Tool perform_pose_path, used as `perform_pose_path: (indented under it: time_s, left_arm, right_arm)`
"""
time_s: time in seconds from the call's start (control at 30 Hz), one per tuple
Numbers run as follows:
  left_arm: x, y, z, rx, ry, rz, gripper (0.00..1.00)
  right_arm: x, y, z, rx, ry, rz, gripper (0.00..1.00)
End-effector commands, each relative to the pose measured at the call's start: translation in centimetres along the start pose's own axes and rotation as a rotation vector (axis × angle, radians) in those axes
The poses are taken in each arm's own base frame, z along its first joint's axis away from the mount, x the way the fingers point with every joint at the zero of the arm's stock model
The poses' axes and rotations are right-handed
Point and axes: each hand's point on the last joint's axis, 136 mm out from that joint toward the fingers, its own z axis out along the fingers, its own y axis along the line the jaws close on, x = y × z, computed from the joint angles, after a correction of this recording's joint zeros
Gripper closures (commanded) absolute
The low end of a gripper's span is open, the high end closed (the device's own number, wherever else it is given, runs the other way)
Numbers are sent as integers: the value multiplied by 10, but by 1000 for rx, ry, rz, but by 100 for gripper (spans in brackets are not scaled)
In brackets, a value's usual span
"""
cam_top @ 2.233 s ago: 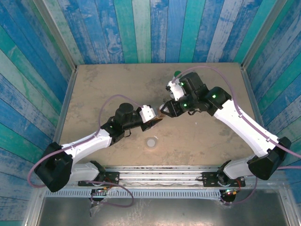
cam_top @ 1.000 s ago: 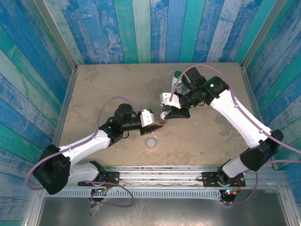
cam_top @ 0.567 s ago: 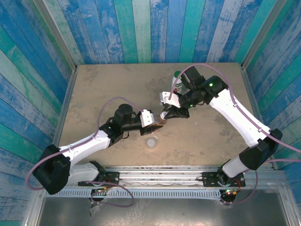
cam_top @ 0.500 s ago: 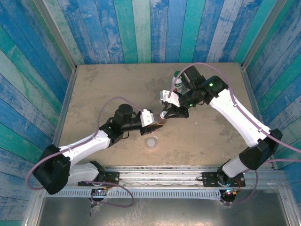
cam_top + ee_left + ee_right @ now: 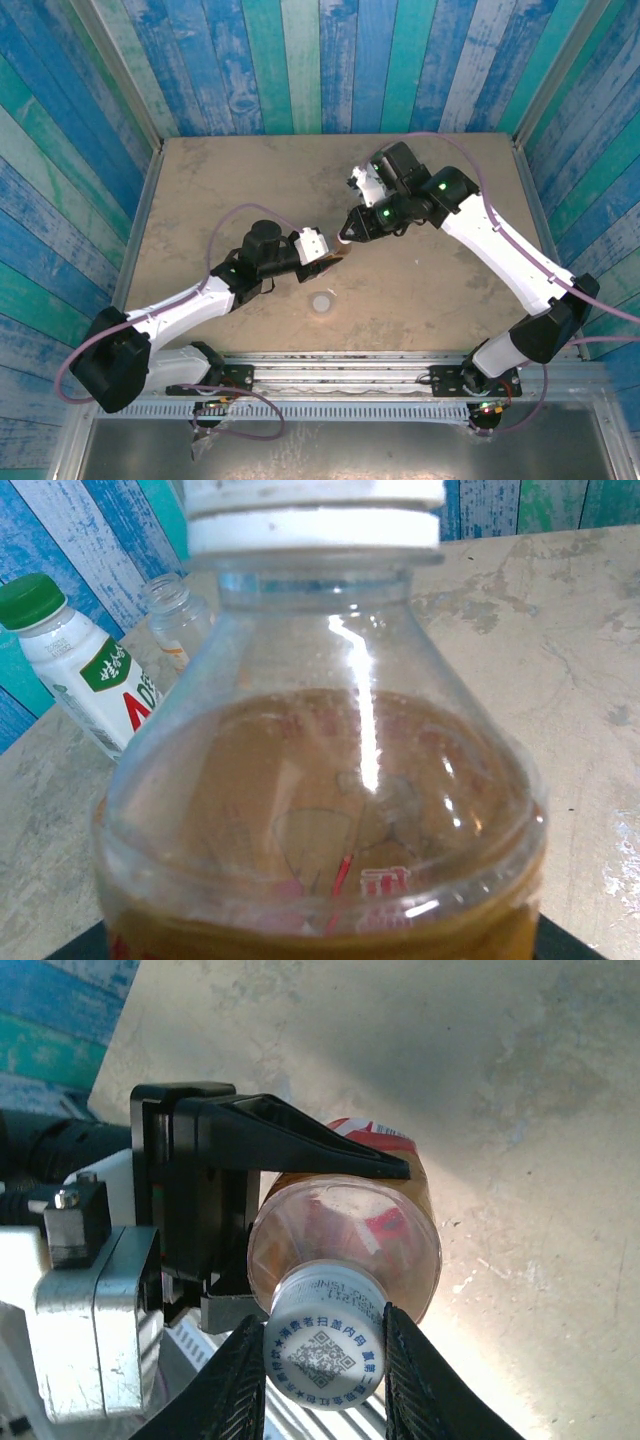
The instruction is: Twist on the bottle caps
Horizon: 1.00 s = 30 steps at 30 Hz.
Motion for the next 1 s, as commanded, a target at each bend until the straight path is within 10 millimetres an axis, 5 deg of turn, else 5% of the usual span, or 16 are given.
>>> perform_pose_path:
  time_s: [0.0, 0.2, 0.3, 0.43, 0.67, 0.83, 0.97]
  left_arm:
    - [-13, 1, -1, 0, -44, 50, 52]
    - [-23, -1, -5, 3, -120, -34, 52]
    - [-38, -6, -10, 28, -216, -87, 52]
    - [-48, -9, -13, 50, -277, -125, 52]
    - [-53, -7, -11, 59, -291, -143, 52]
    - [-53, -5, -8, 52, -284, -149, 52]
    - [-51, -4, -6, 51, -275, -158, 52]
  right_arm:
    - [-17, -11, -19, 68, -89, 81, 83]
    - [-31, 15, -45, -15, -231, -352, 41]
    - [-32, 34, -51, -107, -352, -514, 32]
    - [-34, 43, -55, -179, -489, -547, 34]
    - [-21, 38, -35, -210, -420, -556, 36]
    - [-13, 37, -22, -245, -370, -550, 47]
    - [-10, 36, -17, -252, -349, -544, 66]
